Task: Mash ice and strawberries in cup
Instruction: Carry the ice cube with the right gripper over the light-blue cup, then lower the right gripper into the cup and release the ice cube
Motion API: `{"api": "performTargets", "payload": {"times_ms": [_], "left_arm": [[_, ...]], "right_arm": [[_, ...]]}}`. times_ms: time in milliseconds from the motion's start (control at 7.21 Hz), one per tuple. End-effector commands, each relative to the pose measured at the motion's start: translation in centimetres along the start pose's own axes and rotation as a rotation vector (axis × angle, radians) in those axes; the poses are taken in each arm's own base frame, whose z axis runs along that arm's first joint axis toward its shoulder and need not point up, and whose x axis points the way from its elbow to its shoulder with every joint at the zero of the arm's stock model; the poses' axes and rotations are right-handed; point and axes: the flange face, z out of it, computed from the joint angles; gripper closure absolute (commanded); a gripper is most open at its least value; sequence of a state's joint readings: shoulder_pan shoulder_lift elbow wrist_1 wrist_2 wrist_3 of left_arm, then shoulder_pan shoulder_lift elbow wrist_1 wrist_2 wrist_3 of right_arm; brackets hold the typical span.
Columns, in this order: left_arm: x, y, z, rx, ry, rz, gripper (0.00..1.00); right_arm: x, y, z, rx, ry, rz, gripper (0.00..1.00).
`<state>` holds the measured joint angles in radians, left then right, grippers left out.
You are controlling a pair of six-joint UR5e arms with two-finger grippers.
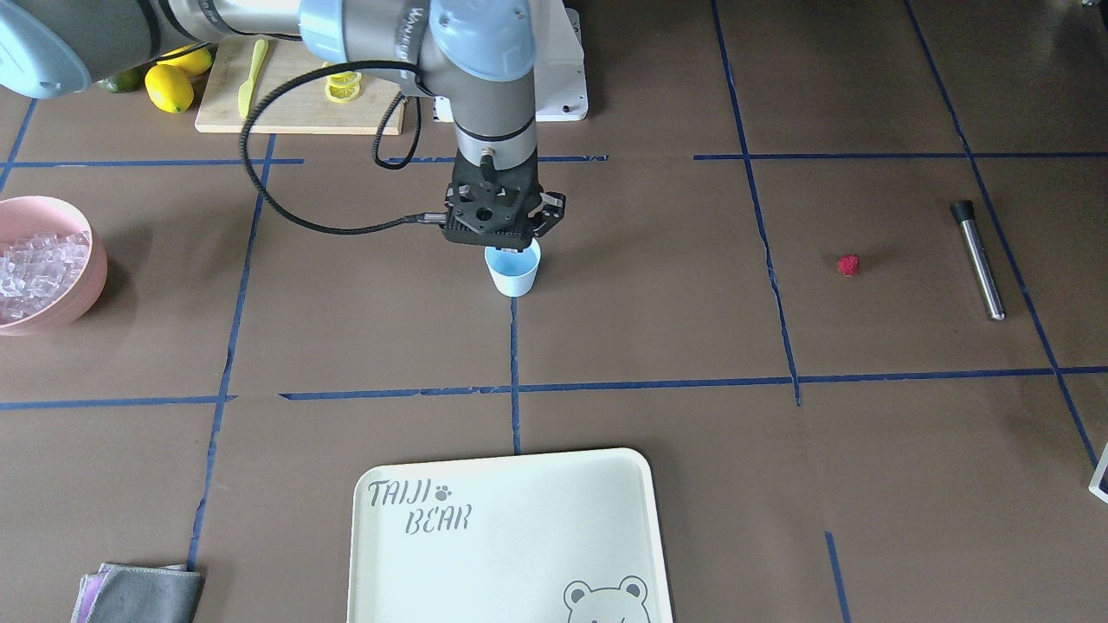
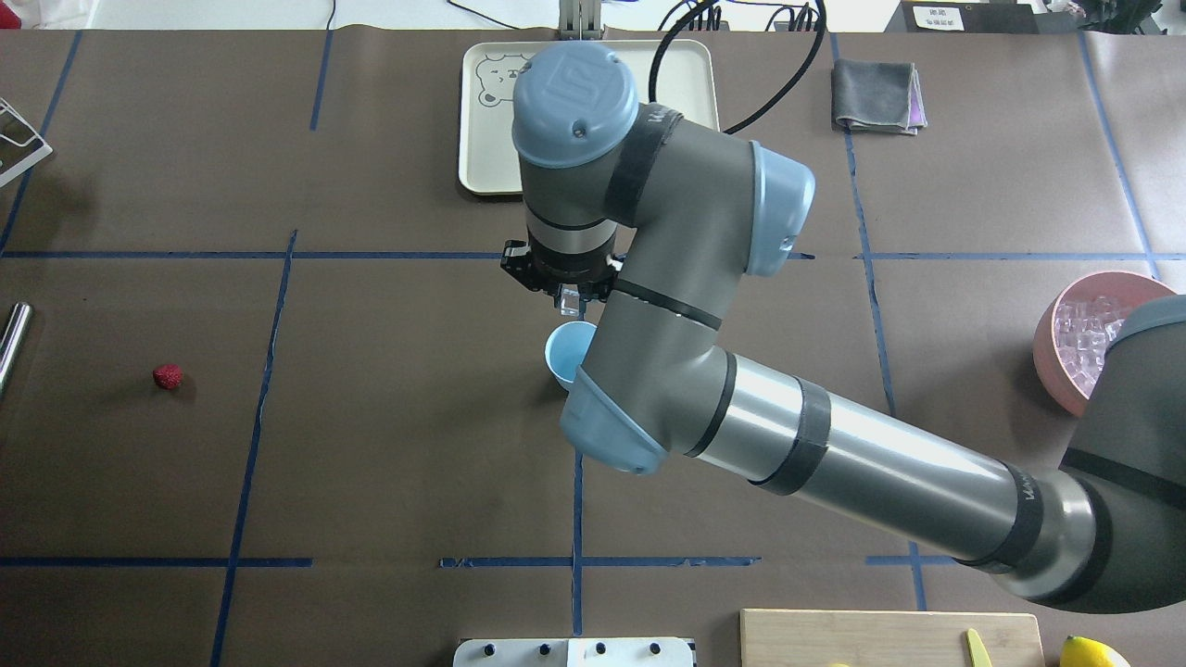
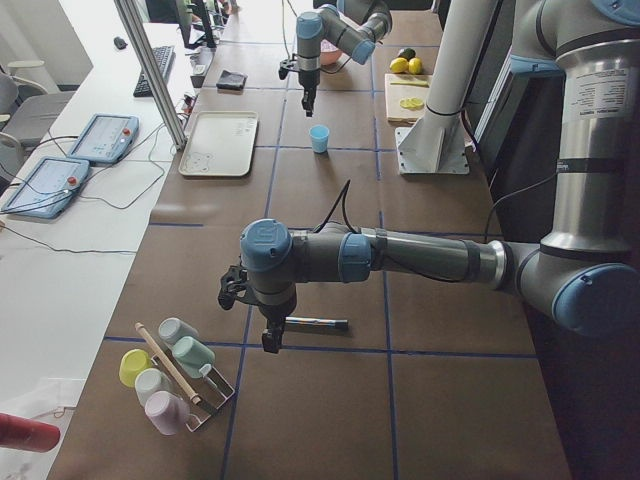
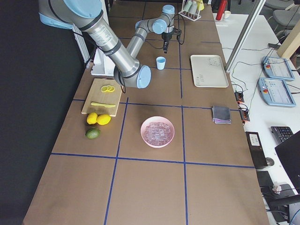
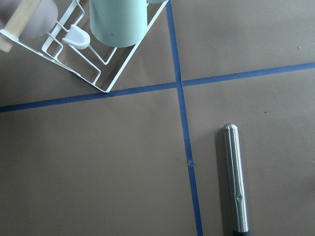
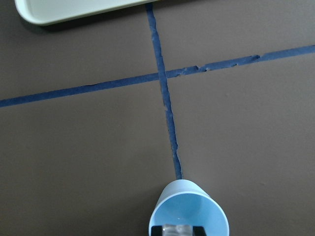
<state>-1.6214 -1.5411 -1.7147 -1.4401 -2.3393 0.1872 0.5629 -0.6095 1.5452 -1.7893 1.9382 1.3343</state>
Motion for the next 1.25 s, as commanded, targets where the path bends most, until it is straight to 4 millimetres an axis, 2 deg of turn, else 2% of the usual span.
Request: {"api": "performTargets", "payload": {"times_ms": [0,416,555,832,1110], "left_arm": [[-0.1,0.1,0.1,-0.003,-0.001,-0.002,0.00],[0.1,-0.1,0.1,-0.002,0.000,0.002,0.00],[0.1,-0.1,0.1,-0.002,0.000,0.002,0.00],[0.1,-0.1,0.1,-0.002,0.000,0.000,0.00],[0.1,0.0,0.1,-0.003,0.001,-0.001,0.00]], "right_arm": [[-1.4,1.2,2.5,-0.003,0.030,-0.006,0.99],[-0.3,1.1,4.1,-0.014,0.061,0.004,0.98],[0.0,1.0,4.3,-0.016,0.065,0.005,0.95],[0.1,1.0,4.5,-0.021,0.074,0.009,0.64],[0.1,1.1,4.4,-0.024,0.070,0.008,0.47]]}}
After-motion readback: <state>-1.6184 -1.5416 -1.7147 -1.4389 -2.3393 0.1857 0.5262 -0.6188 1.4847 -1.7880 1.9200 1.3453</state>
